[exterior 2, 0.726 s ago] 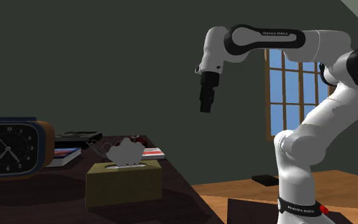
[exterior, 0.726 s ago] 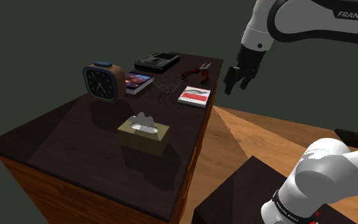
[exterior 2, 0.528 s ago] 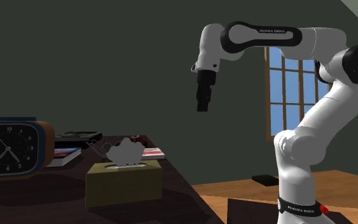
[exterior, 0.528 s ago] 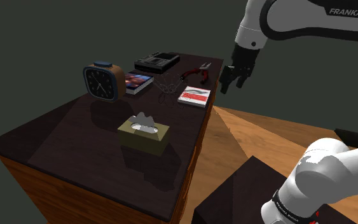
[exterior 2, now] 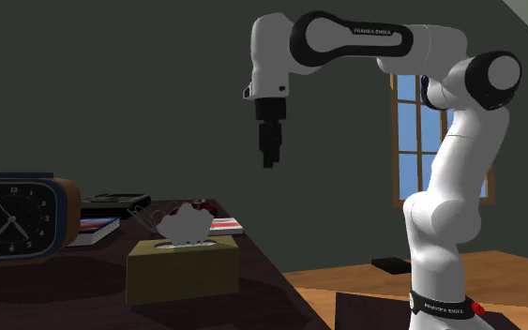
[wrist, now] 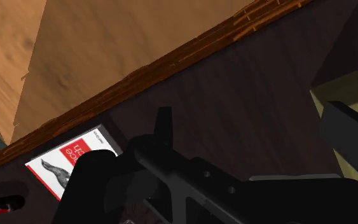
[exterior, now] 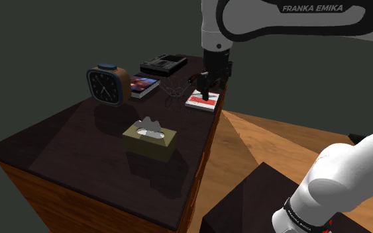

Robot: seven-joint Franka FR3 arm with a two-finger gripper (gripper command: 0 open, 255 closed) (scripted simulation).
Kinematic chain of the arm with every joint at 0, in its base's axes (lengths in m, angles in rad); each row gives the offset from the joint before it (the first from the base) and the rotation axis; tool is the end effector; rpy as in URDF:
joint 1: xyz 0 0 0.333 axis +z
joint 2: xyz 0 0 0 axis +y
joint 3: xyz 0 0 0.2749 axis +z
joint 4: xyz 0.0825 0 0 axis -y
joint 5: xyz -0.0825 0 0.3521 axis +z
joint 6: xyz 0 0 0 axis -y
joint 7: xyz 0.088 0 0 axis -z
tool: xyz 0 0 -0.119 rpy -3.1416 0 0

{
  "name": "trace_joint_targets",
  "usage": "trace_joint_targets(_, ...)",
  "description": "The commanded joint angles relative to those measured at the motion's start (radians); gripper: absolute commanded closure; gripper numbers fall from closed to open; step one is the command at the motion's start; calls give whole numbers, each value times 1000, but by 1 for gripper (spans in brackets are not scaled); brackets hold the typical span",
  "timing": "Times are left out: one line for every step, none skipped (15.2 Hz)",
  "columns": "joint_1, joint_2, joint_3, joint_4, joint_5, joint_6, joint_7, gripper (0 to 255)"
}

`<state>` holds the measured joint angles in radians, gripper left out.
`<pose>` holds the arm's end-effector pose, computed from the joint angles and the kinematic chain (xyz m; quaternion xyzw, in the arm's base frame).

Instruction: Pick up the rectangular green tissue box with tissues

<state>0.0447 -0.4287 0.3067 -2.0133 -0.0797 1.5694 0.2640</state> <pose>0.3768 0.1482 0.5672 0.9941 0.0300 0.0140 0.1029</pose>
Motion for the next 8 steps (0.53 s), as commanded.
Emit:
trace_joint_targets(3, 106, 55, 86, -40, -31, 33, 0)
trace_joint_targets(6, 156, 82, 130, -62, -51, 51, 0)
trace_joint_targets(11, 208, 109, 175, -86, -74, 70, 0)
trace_joint_targets(18, 261, 134, 221, -112, -98, 89, 0)
trace_joint_targets(28, 316, 159, 268, -140, -124, 109, 0)
trace_joint_targets(40, 373, 182, 317, -170, -152, 128, 0)
trace_joint_targets(54, 432, 204, 368, -202, -182, 148, 0)
trace_joint_targets(73, 492, 223, 421, -235, -214, 166, 0)
